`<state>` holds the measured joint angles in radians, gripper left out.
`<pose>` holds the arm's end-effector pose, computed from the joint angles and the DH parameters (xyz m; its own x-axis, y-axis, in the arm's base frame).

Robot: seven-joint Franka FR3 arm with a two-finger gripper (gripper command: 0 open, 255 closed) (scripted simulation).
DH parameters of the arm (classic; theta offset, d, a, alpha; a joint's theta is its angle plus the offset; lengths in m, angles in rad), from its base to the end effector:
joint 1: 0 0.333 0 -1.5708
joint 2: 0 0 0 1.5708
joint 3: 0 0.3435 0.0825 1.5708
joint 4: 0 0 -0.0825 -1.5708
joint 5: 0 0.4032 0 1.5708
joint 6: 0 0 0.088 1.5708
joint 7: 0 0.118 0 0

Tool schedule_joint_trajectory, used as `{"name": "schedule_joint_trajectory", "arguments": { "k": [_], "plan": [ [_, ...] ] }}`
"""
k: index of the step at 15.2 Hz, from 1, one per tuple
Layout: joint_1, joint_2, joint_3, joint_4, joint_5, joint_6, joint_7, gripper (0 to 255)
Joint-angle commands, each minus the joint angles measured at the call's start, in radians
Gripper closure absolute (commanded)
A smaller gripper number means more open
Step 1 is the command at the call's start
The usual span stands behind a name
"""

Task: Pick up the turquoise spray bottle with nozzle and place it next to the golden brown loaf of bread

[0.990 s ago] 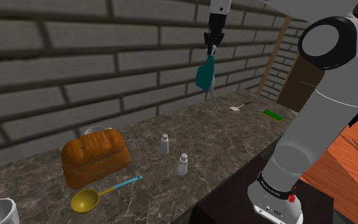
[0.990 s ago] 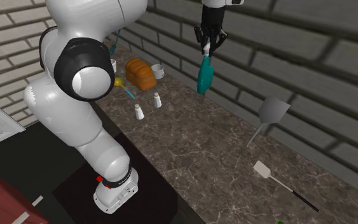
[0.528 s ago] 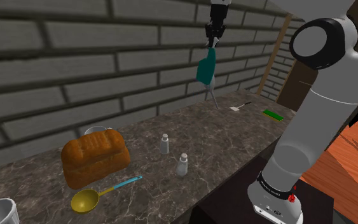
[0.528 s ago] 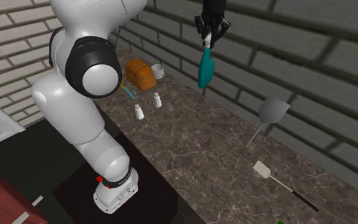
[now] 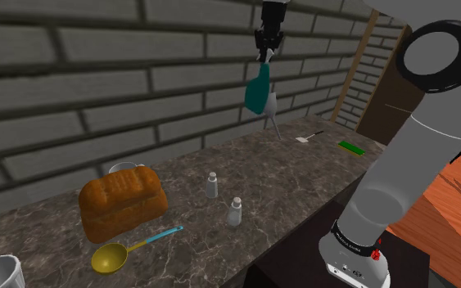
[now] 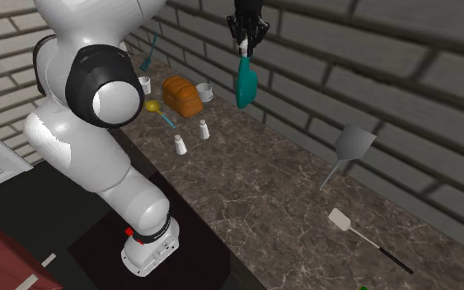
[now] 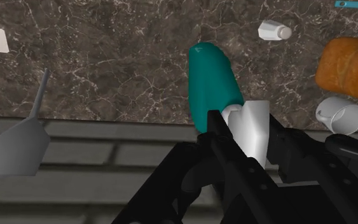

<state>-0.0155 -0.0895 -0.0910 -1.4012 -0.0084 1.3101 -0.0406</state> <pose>0.5047 -0.0583 0.7472 0.9977 -0.0676 -0.0020 -0.0676 -0.9977 -0.0001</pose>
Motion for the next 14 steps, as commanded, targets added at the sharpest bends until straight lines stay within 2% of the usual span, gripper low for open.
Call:
{"name": "schedule_joint_trajectory", "arguments": {
  "k": [1, 7, 14],
  "plan": [
    [0.021, -0.032, 0.027, -0.051, 0.000, 0.019, 0.050, 255],
    [0.082, -0.088, 0.116, -0.139, 0.013, 0.051, 0.202, 255],
    [0.150, -0.101, 0.223, -0.181, 0.034, 0.081, 0.379, 255]
  ]
}}
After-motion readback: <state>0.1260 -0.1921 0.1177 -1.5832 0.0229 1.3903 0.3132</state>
